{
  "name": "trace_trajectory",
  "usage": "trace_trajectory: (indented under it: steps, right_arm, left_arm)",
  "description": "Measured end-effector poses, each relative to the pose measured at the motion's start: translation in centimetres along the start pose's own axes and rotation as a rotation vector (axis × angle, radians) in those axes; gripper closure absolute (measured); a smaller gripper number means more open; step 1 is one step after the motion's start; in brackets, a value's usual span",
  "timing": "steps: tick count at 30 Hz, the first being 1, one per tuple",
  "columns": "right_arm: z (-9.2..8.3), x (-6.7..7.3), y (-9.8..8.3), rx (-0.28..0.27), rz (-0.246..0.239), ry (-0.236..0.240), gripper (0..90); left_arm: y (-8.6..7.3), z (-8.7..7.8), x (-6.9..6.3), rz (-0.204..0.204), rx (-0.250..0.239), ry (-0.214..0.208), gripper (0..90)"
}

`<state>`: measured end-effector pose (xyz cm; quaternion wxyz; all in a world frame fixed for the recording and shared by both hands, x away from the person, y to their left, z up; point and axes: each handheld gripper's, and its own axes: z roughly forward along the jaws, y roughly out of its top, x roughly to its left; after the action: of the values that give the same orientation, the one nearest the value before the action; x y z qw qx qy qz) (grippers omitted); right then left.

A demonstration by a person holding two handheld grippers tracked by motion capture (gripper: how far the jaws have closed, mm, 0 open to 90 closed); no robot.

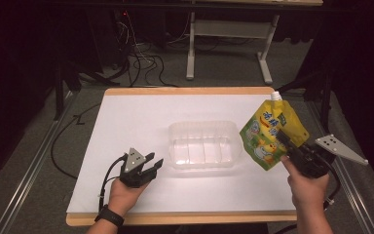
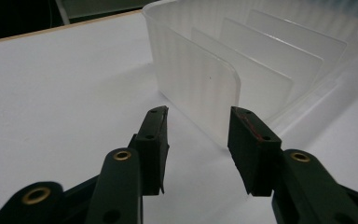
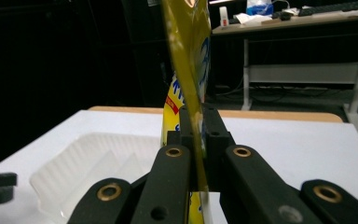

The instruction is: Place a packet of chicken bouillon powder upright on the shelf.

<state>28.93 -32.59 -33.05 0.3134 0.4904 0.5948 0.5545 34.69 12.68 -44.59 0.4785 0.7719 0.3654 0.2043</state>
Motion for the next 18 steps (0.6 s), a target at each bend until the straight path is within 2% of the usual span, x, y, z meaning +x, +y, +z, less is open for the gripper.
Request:
trace_trajectory:
  steps: [1, 2, 3, 7, 16, 18]
  right_arm:
    - [0.5, 0.7, 0.4, -0.003, -0.003, 0.008, 90.0]
    - [0.5, 0.7, 0.4, -0.003, -0.003, 0.008, 90.0]
    - [1.1, 1.3, 0.6, -0.007, -0.010, 0.015, 90.0]
    - [2.2, 2.4, 0.9, -0.009, -0.020, 0.026, 90.0]
    - [4.5, 3.9, 0.5, 0.009, -0.041, 0.022, 90.0]
    - [4.9, 4.2, 0.4, 0.012, -0.043, 0.019, 90.0]
  left_arm:
    - [0.0, 0.1, 0.0, 0.001, -0.001, 0.003, 61.8]
    - [0.0, 0.1, 0.1, 0.002, -0.001, 0.003, 61.8]
    - [0.0, 0.1, 0.1, 0.001, -0.004, 0.006, 63.4]
    - [0.0, 0.2, 0.3, 0.002, -0.007, 0.015, 64.2]
    - [0.2, 0.9, 0.6, 0.001, -0.011, 0.028, 67.7]
    - [0.3, 1.2, 0.7, -0.010, -0.012, 0.023, 70.0]
